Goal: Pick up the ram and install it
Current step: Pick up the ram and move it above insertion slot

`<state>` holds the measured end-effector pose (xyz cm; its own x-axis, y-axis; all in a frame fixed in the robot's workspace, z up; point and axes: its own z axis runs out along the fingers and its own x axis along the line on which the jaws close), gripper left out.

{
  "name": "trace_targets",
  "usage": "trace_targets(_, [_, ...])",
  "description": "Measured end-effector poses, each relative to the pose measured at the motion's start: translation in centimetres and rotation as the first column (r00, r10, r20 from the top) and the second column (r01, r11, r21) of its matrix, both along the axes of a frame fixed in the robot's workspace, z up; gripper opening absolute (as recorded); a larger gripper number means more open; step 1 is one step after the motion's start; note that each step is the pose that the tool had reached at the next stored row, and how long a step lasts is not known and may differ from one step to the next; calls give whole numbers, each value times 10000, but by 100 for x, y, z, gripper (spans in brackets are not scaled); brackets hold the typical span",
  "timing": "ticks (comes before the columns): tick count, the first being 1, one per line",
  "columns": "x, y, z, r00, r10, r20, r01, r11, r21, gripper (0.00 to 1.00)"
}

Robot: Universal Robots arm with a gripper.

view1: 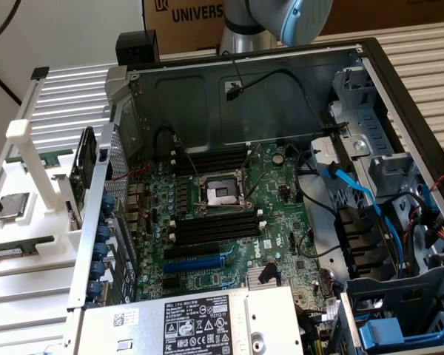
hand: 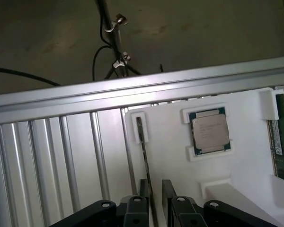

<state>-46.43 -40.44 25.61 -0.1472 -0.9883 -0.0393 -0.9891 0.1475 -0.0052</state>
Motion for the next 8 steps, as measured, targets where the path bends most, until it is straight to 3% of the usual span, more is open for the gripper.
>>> trace_targets(4, [0,-1,-27,9951,987,3,-987,9951,1,26])
trace_targets(8, [18,-4,-128,9948,1022,1,-1022,9948,2,26])
